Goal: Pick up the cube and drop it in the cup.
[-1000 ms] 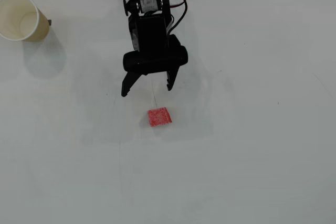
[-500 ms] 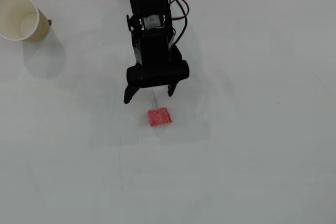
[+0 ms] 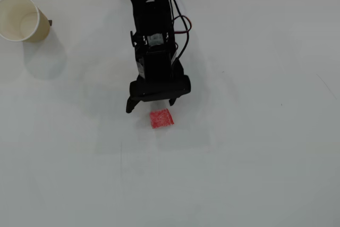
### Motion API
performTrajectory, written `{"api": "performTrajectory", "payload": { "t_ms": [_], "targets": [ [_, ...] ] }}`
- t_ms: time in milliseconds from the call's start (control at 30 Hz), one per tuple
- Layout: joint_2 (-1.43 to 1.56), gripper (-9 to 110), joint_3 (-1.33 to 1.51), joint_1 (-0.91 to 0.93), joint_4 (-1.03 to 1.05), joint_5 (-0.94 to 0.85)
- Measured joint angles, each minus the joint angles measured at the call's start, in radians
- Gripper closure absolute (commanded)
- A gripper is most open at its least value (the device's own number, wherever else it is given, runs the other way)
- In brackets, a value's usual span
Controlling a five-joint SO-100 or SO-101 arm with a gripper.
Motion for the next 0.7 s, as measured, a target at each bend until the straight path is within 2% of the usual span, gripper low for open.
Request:
{"api": "performTrajectory", "payload": {
  "t_ms": [700],
  "targets": [
    [-0.209, 58, -0.156, -0.006, -0.025, 0.000]
  ]
}}
